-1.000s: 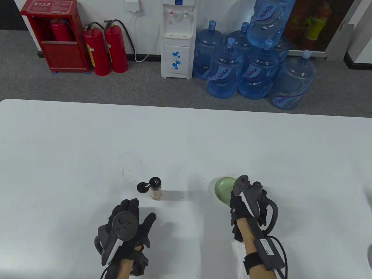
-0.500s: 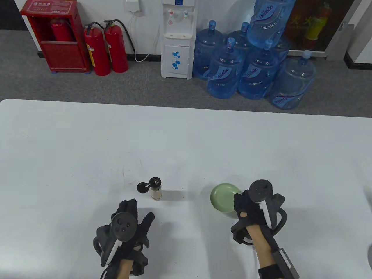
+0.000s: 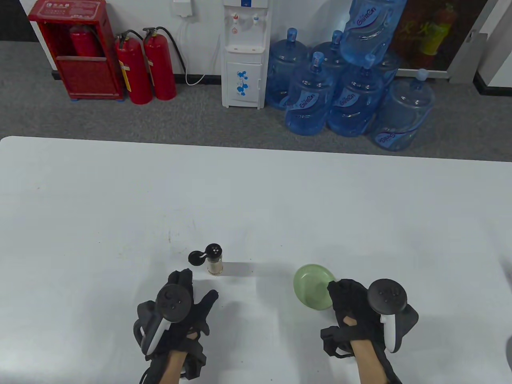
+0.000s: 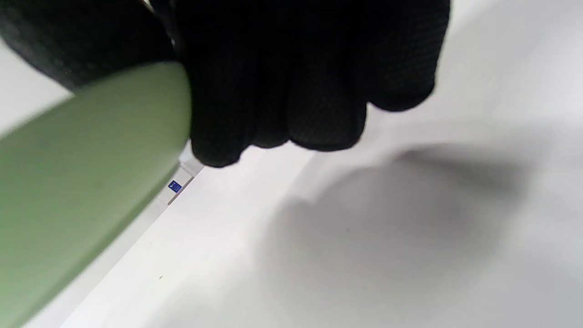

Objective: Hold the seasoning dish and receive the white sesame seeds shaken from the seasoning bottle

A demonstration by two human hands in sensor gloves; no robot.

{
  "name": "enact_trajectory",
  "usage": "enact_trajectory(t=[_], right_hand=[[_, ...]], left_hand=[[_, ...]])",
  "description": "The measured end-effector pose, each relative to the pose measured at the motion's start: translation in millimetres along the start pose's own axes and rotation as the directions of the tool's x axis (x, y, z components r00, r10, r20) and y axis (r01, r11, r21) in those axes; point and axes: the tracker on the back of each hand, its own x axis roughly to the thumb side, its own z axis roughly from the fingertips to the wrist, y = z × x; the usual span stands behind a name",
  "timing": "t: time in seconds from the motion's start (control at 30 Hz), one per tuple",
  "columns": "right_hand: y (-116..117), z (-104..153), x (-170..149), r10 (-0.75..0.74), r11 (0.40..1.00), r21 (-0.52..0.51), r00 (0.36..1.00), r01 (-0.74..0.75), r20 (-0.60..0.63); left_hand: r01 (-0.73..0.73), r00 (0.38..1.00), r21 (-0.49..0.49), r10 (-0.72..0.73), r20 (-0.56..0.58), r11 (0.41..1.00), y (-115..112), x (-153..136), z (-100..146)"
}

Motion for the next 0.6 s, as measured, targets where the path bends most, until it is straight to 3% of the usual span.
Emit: enact_trajectory(t=[0.23, 0.37, 0.6], right_hand=[[4, 0, 3, 0.008, 1.000, 0.019, 1.000, -0.008, 0.013], [4, 1, 3, 0.005, 1.000, 0.031, 1.000, -0.005, 0.009], [6, 3, 7, 0.001, 0.999, 0.040, 1.000, -0.002, 0.020]], left_hand=[[-0.055, 0.998, -0.031, 0.053, -0.033, 0.998, -6, 20, -28], [-0.052, 0.993, -0.102, 0.040, -0.109, 0.993, -13, 26, -46], [-0.108, 0.985, -0.040, 0.101, -0.139, 0.993, -11, 33, -56]])
